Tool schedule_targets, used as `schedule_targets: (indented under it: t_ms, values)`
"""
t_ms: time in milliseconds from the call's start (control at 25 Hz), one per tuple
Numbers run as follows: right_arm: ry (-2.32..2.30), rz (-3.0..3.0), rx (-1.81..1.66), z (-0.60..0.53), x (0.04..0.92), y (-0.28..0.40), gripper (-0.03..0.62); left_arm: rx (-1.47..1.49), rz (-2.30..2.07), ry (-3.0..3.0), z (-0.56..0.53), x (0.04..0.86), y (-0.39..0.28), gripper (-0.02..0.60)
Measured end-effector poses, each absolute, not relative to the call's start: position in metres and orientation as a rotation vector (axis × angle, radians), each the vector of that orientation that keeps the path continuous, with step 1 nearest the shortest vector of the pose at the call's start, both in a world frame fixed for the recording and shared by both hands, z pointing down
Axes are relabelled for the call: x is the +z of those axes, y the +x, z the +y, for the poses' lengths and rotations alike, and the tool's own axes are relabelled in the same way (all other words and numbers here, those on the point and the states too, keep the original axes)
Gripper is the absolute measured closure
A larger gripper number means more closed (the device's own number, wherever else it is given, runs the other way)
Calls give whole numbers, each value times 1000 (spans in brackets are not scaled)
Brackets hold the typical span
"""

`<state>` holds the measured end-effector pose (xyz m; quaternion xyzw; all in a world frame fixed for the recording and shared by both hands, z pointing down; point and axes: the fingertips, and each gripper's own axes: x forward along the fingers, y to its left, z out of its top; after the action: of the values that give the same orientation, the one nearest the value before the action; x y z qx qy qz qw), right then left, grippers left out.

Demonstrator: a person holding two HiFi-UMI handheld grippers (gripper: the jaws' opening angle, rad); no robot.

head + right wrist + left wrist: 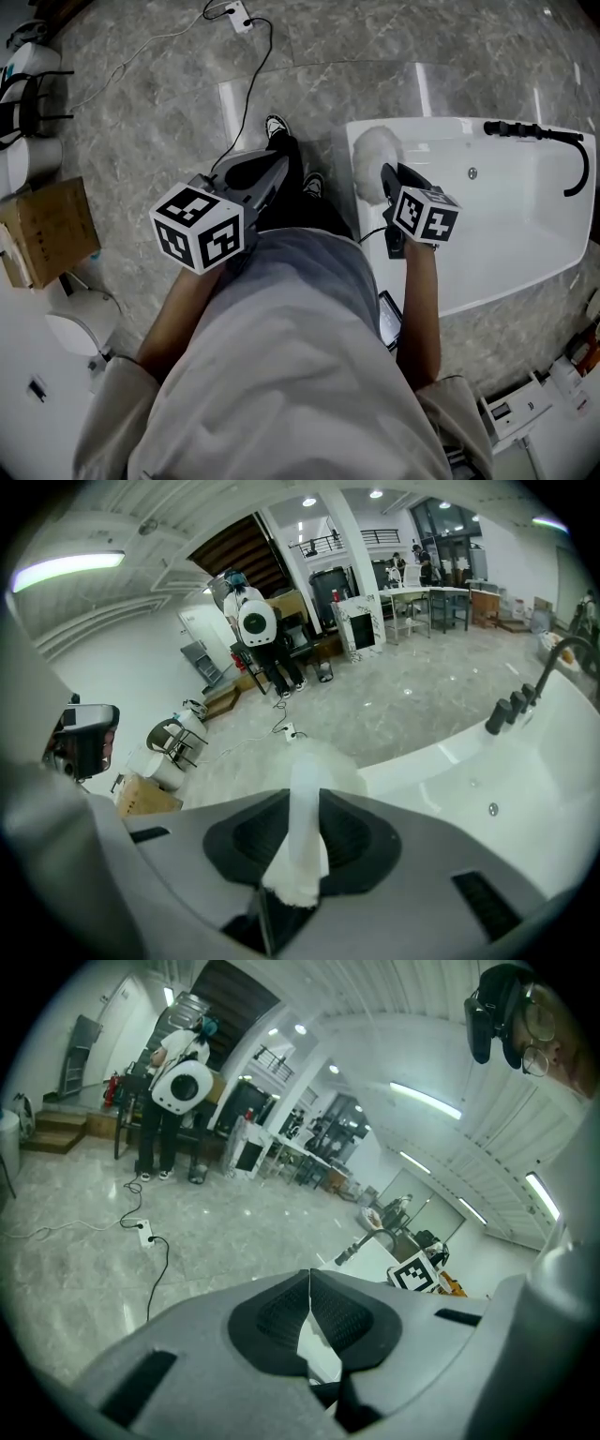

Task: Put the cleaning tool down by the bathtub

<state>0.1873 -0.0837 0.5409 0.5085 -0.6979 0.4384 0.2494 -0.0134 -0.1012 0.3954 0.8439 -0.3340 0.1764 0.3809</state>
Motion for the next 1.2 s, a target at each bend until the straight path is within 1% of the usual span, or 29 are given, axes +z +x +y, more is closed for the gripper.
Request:
schedule_targets:
  t_ms: [1200]
  values:
    - [1326, -1739, 1380, -101, 617, 186, 513, 478, -878, 2109, -111, 406, -25, 572]
